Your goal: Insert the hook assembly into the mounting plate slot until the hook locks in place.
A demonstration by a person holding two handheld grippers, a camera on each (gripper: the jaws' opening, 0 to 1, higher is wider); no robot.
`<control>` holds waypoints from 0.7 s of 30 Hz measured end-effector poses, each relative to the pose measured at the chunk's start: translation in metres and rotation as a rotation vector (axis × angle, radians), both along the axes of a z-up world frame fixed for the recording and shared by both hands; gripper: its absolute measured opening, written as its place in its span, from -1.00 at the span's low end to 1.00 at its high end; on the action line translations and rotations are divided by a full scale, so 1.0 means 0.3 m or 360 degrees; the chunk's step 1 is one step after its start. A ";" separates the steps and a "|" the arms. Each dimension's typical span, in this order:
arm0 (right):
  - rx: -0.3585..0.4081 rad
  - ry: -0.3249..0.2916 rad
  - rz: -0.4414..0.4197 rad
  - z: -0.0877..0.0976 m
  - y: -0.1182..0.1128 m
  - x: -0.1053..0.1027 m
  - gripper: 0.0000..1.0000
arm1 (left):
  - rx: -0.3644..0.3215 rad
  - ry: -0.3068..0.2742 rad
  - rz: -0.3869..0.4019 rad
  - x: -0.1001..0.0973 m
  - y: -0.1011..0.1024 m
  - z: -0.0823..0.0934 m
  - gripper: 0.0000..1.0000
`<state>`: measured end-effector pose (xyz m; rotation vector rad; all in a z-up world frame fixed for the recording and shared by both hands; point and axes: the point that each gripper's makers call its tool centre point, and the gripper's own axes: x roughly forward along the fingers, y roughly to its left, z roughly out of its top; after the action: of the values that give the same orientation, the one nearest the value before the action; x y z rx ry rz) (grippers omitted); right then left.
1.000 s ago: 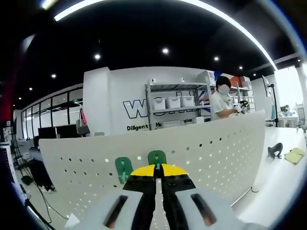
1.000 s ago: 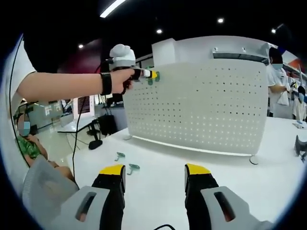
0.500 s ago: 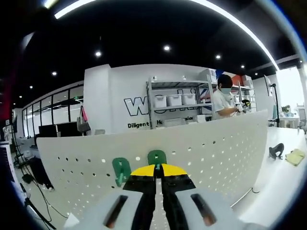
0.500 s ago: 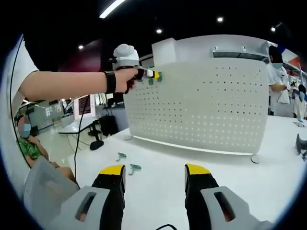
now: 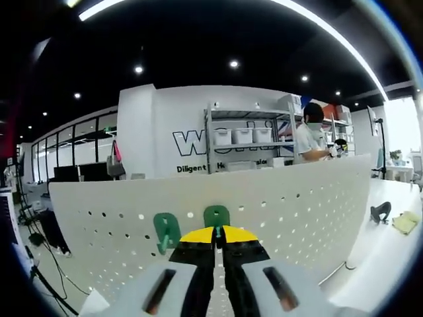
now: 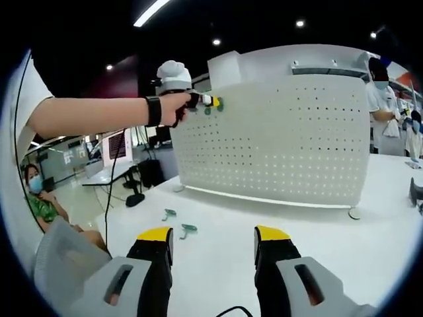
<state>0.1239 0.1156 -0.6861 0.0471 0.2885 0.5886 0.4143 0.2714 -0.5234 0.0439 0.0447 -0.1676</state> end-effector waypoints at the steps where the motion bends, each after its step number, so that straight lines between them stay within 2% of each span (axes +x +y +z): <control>1: 0.0008 -0.0016 0.0000 0.008 0.001 0.002 -0.01 | -0.0020 0.0011 0.0005 0.001 0.003 -0.001 -0.94; 3: 0.0014 -0.0015 0.0000 0.010 0.002 0.003 -0.01 | -0.0058 0.0035 0.0017 0.000 0.003 -0.001 -0.94; 6: 0.0003 -0.0010 0.0007 0.006 0.005 0.004 -0.01 | -0.0025 0.0017 0.0029 0.004 -0.004 -0.003 -0.94; 9: 0.0009 -0.0017 0.0007 0.010 0.006 0.003 -0.02 | -0.0082 0.0037 0.0042 0.003 0.001 -0.003 -0.94; 11: 0.0018 -0.0013 0.0003 0.008 0.004 0.001 -0.02 | -0.0076 0.0044 0.0044 0.004 0.001 -0.002 -0.94; 21: 0.0027 -0.0007 0.0012 0.004 0.014 0.000 -0.02 | -0.0154 0.0163 0.0062 0.013 0.006 -0.004 -0.95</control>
<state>0.1240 0.1197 -0.6851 0.0612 0.2795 0.5988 0.4182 0.2733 -0.5247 -0.0618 0.1398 -0.1329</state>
